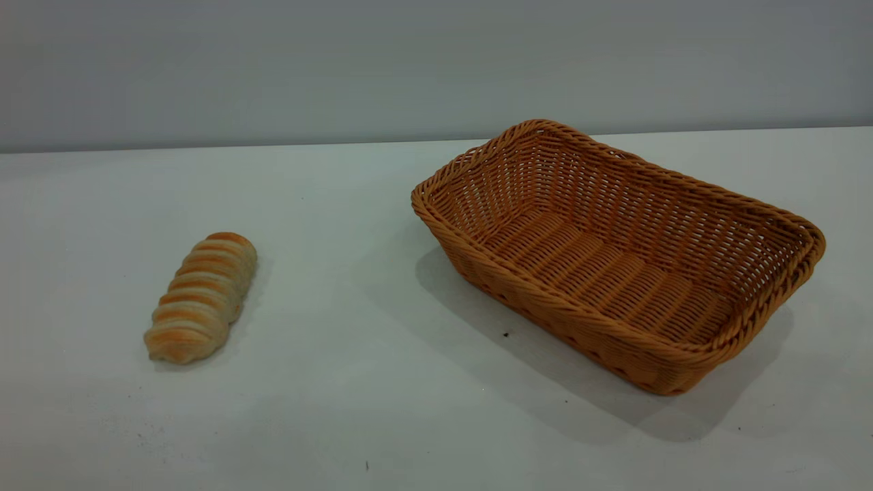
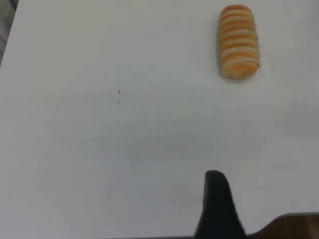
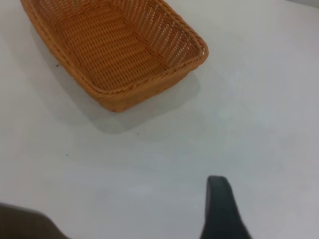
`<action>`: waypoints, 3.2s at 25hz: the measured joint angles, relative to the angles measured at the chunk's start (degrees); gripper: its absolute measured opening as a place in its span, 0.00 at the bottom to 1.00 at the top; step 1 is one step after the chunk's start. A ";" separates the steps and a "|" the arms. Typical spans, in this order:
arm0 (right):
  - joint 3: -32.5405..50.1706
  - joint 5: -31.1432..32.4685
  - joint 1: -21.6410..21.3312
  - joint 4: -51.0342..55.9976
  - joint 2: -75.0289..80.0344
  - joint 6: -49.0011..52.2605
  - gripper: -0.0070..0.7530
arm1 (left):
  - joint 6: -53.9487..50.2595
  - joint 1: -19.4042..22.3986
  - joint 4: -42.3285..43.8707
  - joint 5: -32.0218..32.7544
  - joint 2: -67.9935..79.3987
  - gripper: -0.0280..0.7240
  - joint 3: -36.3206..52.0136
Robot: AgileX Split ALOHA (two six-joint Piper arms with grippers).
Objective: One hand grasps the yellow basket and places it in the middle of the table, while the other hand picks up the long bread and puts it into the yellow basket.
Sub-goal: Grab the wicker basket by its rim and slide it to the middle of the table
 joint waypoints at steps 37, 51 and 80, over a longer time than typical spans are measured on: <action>0.00 0.00 0.00 0.00 0.00 -0.05 0.68 | 0.05 0.00 0.00 -0.02 0.00 0.78 0.00; -3.42 -17.20 0.00 9.32 29.63 -0.79 0.68 | -3.84 0.00 -1.93 -19.03 21.52 0.78 -2.85; -13.91 -48.15 0.00 43.23 103.28 -11.28 0.68 | -4.26 0.00 -1.87 -25.88 31.68 0.78 -3.98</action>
